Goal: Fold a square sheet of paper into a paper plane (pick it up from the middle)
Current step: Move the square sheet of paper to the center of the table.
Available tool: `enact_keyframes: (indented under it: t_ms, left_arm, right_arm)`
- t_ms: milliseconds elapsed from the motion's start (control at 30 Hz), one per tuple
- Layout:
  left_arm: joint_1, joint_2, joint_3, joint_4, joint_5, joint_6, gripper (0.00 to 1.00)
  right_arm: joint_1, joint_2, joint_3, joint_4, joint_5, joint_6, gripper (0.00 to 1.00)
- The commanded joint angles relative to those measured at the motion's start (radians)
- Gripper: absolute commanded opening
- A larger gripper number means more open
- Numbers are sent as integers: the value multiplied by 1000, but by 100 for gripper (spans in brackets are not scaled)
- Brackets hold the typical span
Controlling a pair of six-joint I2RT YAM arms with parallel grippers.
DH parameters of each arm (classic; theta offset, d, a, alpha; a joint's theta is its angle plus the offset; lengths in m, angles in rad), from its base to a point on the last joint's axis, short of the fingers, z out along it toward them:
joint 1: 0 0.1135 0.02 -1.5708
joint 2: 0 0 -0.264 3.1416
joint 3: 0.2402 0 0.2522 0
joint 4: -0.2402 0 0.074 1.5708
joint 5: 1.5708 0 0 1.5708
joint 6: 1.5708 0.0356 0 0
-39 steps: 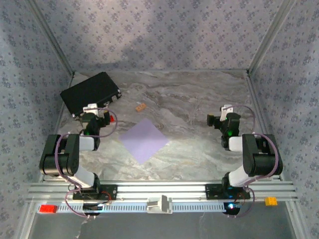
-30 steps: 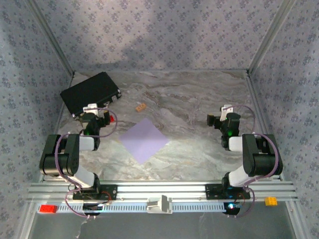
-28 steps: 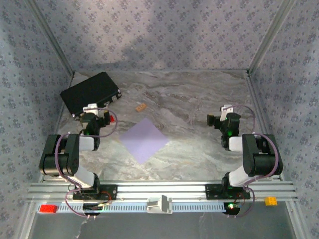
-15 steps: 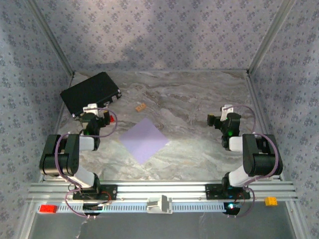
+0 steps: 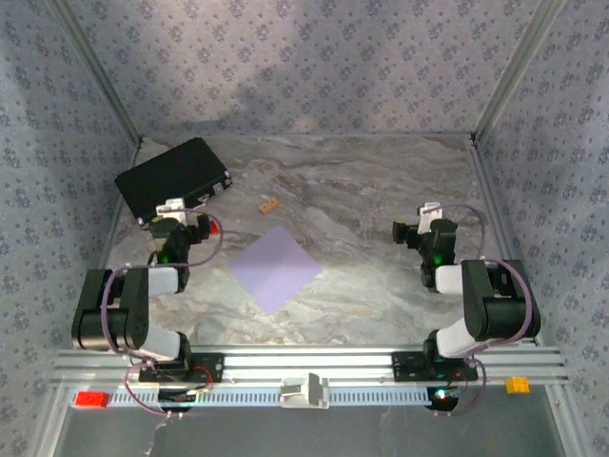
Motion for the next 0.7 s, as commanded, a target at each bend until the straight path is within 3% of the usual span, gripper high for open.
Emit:
enact_keyframes:
  t_ms: [0, 233, 433, 567, 667]
  left_arm:
    - [2, -84, -4, -67, 0, -15, 100]
    - [5, -331, 18, -268, 3, -105, 100]
    - [15, -456, 157, -742, -50, -497, 100]
    - [31, -433, 183, -755, 314, -598, 97]
    - [-11, -389, 215, -788, 492, -672, 91]
  right_arm:
    - [9, -104, 24, -98, 33, -16, 99]
    - [8, -367, 152, -537, 33, 142, 99]
    - [4, -445, 351, -1010, -23, 470, 99]
    - [6, -439, 335, -1042, -258, 596, 99]
    - [32, -465, 311, -1082, -289, 670, 99]
